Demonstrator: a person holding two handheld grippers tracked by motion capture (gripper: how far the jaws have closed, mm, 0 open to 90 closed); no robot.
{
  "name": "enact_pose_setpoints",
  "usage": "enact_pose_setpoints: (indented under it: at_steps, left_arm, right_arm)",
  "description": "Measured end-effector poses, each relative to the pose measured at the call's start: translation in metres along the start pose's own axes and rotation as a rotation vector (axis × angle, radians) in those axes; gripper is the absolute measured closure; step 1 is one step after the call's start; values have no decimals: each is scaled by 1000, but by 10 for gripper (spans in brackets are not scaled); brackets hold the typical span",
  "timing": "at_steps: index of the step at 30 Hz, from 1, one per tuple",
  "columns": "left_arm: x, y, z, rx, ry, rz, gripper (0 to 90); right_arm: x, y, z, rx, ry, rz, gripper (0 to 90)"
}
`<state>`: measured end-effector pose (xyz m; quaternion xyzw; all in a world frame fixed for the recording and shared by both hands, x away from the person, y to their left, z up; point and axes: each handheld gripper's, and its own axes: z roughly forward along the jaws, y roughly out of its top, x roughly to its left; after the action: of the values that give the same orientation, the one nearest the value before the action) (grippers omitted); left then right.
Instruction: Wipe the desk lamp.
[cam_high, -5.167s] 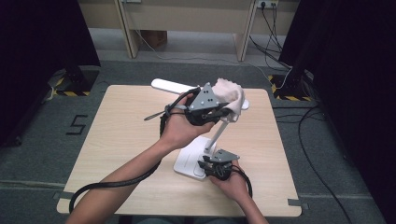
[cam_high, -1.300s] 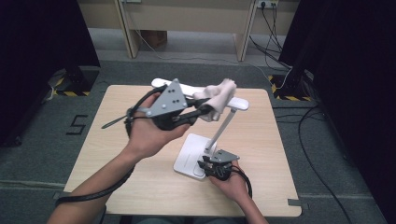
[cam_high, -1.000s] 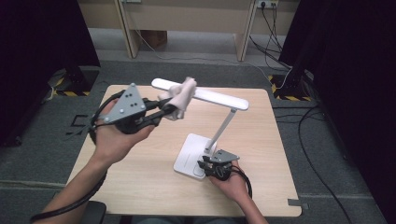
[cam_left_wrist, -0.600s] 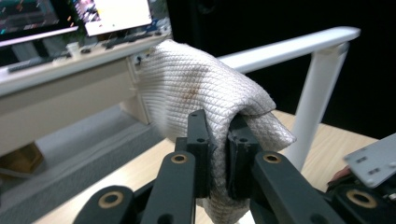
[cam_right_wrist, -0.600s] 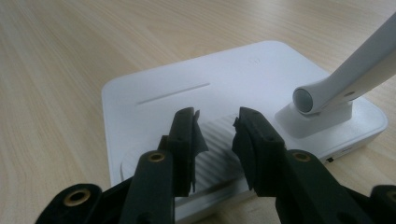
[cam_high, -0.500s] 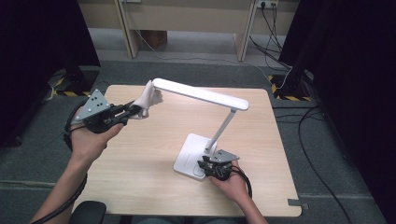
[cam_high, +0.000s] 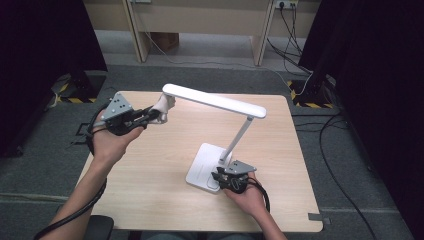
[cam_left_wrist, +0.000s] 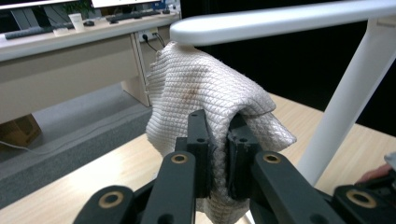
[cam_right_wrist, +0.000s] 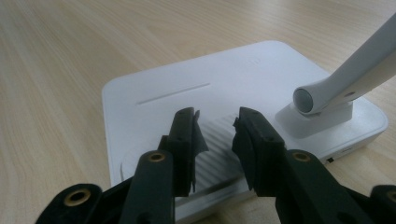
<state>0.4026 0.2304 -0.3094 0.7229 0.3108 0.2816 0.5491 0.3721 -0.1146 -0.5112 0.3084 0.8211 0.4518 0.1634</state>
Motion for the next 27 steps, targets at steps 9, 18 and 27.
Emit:
enact_pose_setpoints:
  at_steps: [9,18,27]
  left_arm:
    - [7,11,0,-5,27,-23,818]
    - [0,16,4,14,-8,1,817]
    - [-10,23,5,3,-27,15,817]
  right_arm:
    - [0,0,0,2,0,-6,680]
    - [1,0,1,0,0,-6,689]
    - [1,1,1,3,3,-3,693]
